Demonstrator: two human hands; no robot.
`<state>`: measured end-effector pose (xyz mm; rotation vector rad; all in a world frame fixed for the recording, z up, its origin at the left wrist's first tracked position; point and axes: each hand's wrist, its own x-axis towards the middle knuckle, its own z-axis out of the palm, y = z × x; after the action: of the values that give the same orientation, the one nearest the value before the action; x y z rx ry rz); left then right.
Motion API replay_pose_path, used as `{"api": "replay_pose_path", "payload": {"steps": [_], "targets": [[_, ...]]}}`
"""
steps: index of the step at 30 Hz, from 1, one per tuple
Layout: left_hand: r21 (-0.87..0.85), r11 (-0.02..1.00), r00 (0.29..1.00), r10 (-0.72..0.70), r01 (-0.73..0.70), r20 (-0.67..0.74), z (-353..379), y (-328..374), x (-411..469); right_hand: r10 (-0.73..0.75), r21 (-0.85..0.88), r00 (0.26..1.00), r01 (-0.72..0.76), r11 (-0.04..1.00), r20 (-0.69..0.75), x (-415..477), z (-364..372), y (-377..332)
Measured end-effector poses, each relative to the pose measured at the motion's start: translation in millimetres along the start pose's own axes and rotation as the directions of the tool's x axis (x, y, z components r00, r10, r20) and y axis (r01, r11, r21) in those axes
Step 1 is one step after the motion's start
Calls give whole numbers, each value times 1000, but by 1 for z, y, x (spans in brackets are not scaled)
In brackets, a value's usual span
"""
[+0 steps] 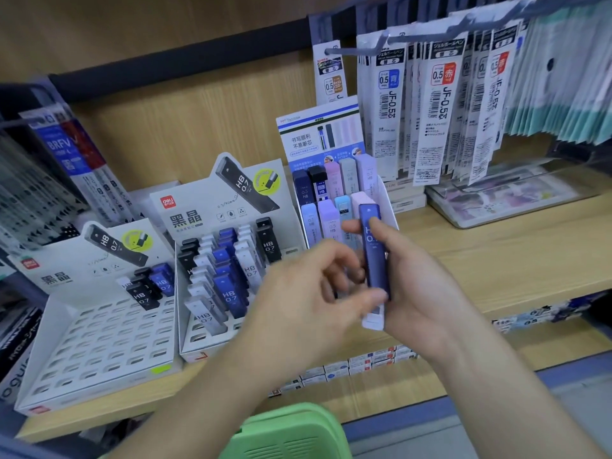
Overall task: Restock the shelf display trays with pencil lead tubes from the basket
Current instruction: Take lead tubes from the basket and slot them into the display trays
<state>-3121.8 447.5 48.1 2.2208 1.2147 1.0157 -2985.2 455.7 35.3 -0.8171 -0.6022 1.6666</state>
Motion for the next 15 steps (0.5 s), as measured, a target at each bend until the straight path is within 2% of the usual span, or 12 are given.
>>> {"api": "replay_pose_path", "payload": {"steps": [2, 6, 8, 10, 12, 14, 15], "targets": [[80, 997, 1000, 26, -24, -16, 12, 6, -4, -16, 30, 999, 15, 999, 42, -2, 4, 2], [-243, 967, 969, -128, 75, -210, 4, 5, 2, -75, -103, 984, 93, 990, 161, -5, 2, 2], [-353, 924, 966, -211, 147, -148, -10, 5, 5, -43, -215, 967, 99, 972, 253, -7, 1, 3], [-474, 848, 961, -278, 238, -15, -23, 4, 4, 9, -293, 942, 95, 951, 334, -8, 3, 5], [-515, 807, 951, -303, 289, 58, -36, -1, -1, 41, -381, 925, 114, 918, 377, -9, 8, 8], [-507, 812, 948, -316, 288, 32, -51, -6, -4, 64, -472, 926, 130, 872, 373, -10, 14, 11], [-522, 811, 946, -324, 264, -26, -60, -9, -3, 70, -504, 934, 126, 854, 352, -10, 18, 12]]}}
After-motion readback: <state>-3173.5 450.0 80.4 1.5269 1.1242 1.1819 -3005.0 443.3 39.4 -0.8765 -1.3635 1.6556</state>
